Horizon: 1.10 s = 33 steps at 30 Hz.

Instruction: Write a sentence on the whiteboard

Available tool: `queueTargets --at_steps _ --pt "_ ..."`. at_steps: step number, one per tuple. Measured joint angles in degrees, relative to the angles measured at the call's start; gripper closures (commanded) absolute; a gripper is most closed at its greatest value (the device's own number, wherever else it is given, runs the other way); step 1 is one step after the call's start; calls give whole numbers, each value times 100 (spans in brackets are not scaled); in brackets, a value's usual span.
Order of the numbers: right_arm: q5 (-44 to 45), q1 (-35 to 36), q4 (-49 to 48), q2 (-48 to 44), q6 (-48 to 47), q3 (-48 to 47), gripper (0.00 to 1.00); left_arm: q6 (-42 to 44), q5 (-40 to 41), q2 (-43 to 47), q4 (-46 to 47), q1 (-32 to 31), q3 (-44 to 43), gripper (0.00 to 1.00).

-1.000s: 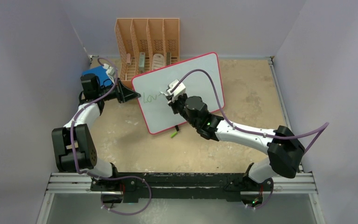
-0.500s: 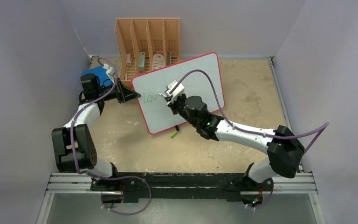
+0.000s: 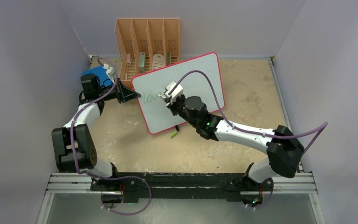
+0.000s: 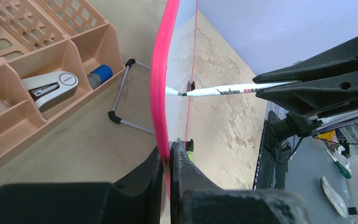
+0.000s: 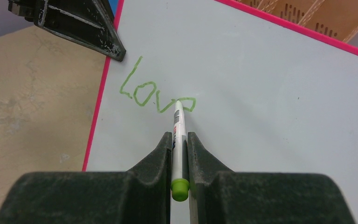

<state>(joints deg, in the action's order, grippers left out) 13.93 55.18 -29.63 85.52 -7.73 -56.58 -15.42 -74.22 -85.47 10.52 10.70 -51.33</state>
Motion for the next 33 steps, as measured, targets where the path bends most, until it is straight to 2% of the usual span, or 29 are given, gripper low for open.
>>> queueTargets --at_steps 33 --pt "9 11 151 -103 22 144 100 2 9 0 -28 0 0 100"
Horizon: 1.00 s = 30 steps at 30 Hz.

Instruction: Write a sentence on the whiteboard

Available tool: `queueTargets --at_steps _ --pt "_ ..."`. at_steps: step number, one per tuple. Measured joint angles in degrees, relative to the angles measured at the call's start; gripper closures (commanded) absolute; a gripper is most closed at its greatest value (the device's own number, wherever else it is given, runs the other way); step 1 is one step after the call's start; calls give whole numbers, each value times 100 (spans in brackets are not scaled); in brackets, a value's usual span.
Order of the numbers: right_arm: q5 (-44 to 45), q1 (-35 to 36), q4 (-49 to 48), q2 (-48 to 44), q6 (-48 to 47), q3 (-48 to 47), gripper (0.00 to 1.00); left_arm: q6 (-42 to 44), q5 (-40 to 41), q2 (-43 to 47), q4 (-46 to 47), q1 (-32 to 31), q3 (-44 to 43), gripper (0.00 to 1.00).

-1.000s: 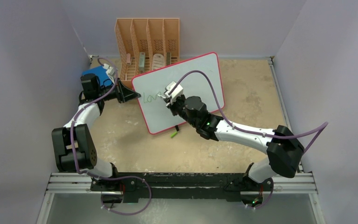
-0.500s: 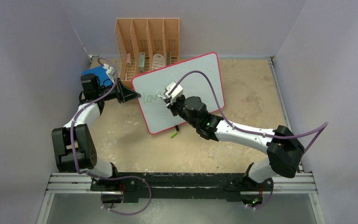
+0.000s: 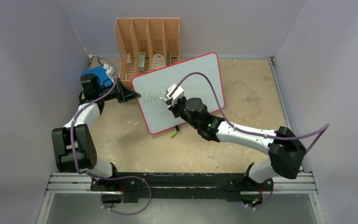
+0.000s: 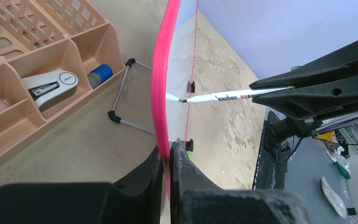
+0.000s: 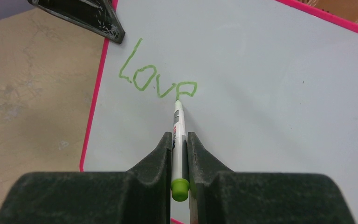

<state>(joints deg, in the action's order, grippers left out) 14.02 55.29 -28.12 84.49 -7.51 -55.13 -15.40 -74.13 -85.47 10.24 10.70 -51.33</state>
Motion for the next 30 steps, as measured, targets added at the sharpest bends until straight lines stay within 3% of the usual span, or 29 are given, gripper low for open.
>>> queueTargets --at_steps 30 --pt "302 -9 107 -153 37 107 100 2 2 17 -9 -2 0 100"
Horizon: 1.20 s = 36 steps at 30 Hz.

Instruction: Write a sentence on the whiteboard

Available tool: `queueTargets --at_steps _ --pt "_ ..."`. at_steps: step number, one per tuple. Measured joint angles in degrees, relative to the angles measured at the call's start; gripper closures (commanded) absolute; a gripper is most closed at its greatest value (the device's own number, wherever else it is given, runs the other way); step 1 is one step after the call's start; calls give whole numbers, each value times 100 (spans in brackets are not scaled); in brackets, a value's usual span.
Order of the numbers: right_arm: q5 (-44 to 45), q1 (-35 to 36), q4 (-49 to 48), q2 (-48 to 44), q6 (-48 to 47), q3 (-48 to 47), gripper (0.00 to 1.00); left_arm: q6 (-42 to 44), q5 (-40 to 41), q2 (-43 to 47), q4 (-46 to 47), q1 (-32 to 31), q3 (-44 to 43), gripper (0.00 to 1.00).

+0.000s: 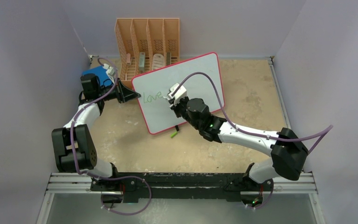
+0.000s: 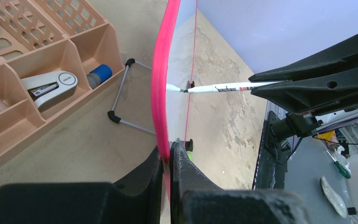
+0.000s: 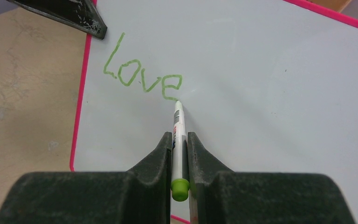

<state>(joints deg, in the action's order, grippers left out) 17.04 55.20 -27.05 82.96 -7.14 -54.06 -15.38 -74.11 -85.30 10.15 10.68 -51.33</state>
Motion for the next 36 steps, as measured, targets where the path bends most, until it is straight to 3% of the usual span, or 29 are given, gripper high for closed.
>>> queueTargets --at_steps 16,36 --pt "-304 -63 -46 -623 -42 118 100 0 0 15 -11 -9 0 100" --pt "-153 -459 -378 -629 -46 396 100 -2 0 15 -11 -9 0 100"
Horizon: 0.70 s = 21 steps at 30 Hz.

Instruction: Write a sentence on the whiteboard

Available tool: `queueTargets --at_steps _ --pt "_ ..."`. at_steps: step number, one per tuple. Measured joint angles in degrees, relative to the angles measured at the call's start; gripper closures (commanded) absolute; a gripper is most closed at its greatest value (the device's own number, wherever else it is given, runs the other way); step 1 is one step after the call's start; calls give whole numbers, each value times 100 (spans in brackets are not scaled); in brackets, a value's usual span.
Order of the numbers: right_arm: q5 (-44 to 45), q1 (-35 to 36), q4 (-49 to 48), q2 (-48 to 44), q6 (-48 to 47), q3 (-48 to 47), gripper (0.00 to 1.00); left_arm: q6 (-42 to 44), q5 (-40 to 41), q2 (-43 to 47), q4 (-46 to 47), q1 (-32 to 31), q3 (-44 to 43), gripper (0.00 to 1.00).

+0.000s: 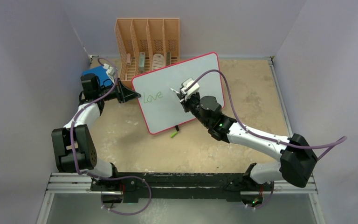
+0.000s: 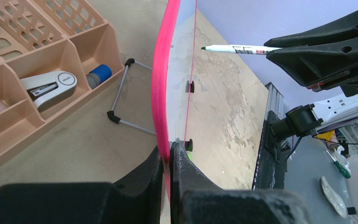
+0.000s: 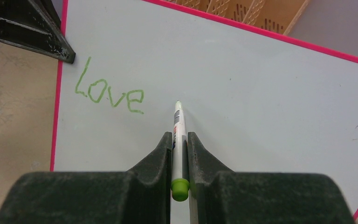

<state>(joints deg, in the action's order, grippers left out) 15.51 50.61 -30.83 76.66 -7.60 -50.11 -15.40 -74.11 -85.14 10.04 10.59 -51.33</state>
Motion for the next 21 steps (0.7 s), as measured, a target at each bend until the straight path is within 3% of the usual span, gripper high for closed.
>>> queueTargets --at_steps 21 --pt "-22 -13 -42 205 0 0 100 0 0 0 0 0 0 100"
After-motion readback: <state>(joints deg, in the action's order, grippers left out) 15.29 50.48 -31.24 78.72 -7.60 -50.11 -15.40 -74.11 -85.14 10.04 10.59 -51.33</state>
